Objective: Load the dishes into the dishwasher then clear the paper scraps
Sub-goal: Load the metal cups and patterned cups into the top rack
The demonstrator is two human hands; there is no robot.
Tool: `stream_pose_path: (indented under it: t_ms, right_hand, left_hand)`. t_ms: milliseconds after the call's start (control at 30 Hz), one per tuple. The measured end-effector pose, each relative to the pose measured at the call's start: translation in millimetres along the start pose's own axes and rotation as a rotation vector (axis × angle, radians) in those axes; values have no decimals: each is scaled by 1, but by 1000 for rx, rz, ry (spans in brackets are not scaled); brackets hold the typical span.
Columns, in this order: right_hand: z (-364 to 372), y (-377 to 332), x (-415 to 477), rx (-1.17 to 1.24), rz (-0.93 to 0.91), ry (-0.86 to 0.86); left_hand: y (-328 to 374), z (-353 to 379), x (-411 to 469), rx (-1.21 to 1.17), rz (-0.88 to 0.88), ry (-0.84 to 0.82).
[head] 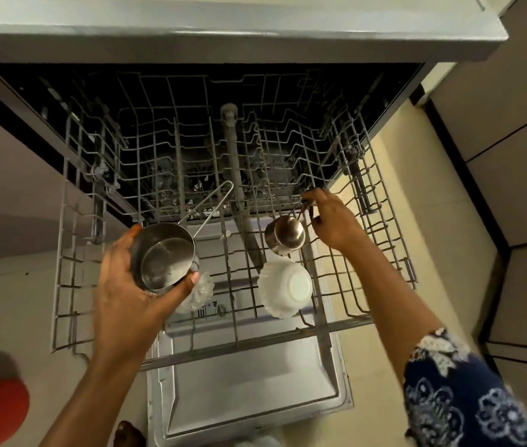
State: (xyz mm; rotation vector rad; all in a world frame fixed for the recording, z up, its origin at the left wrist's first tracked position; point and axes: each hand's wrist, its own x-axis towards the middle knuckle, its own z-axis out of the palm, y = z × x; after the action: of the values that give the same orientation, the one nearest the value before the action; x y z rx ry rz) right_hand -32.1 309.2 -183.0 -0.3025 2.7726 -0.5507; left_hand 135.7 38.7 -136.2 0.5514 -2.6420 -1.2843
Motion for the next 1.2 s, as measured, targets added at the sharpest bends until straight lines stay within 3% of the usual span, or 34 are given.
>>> stream_pose_path:
  t_ms: [100,167,500,700,800,933,1200]
  right_hand:
    - [-4,15,14,-254,-232,-336]
    - [5,16,18,-345,-354,-404]
    - [-6,-25,17,-206,-401,-282]
    - [-53,-44,10,-359,-288,-77]
    - [-38,-42,6,-340,-164,-108]
    - [8,-37,-3,-335,-139,-149]
    - [39,-31,-4,-213,-54,-57]
  left_hand:
    - [-1,5,0,0,-8,-13]
    - [-3,7,0,-8,-18,-24]
    - [-4,14,3,-45,-40,12]
    - [0,12,4,-40,-8,22]
    - [1,13,4,-39,-5,19]
    - [0,16,2,-42,2,24]
    - [0,22,3,-52,-12,4]
